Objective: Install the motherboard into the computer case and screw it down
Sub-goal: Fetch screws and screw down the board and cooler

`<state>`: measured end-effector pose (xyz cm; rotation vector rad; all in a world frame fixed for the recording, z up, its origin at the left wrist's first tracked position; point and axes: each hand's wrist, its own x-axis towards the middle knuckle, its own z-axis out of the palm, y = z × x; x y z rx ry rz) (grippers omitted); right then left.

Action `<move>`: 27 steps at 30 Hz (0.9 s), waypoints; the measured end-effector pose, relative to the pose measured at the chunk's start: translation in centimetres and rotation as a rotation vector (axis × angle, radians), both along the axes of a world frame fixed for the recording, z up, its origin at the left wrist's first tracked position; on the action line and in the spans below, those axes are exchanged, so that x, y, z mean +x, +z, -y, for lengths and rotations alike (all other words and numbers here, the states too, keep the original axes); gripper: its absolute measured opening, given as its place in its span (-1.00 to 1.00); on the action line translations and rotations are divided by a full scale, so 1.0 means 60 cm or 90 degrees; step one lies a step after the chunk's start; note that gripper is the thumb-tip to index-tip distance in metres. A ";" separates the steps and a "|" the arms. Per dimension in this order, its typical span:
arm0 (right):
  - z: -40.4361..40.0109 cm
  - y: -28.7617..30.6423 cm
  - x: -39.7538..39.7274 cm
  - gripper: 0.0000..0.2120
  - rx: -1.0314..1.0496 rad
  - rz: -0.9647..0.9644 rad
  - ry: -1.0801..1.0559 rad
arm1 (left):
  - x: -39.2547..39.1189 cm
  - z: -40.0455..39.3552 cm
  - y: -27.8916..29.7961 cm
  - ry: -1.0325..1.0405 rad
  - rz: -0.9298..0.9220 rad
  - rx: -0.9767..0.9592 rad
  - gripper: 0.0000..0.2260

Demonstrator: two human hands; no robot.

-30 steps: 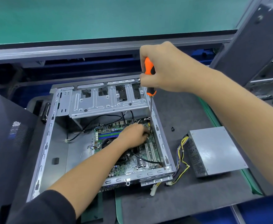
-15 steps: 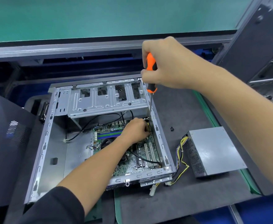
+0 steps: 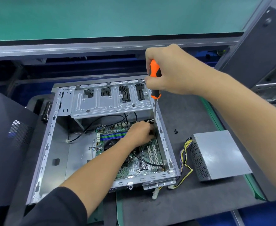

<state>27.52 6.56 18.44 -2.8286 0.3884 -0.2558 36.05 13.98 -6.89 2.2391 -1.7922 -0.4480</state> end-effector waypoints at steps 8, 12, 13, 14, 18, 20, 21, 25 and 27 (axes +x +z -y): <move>0.003 -0.002 -0.003 -0.87 0.004 0.010 -0.001 | -0.006 0.004 -0.003 0.006 0.038 0.020 -0.76; 0.006 -0.002 -0.004 -0.86 -0.007 0.010 0.000 | -0.012 0.004 -0.003 -0.006 0.053 0.030 -0.80; 0.007 -0.001 -0.005 -0.86 -0.010 0.011 0.002 | -0.011 0.004 -0.002 -0.007 0.052 0.033 -0.81; 0.008 0.002 -0.006 -0.86 -0.013 0.013 0.003 | -0.010 0.004 -0.001 -0.007 0.045 0.032 -0.80; 0.014 0.017 -0.003 -0.86 -0.024 0.055 0.000 | -0.008 0.001 0.005 -0.013 0.039 0.009 -0.83; 0.017 0.020 0.000 -0.86 -0.022 0.055 -0.001 | -0.010 0.000 0.004 -0.022 0.056 0.020 -0.85; 0.017 0.019 0.002 -0.87 -0.018 0.049 -0.001 | -0.009 0.000 0.002 -0.019 0.057 0.025 -0.85; 0.017 0.015 0.010 -0.88 -0.012 0.044 0.002 | -0.009 0.002 -0.003 -0.001 0.057 0.027 -0.84; 0.019 0.020 0.011 -0.86 -0.014 0.058 0.001 | -0.006 0.000 0.003 -0.008 0.009 0.025 -0.80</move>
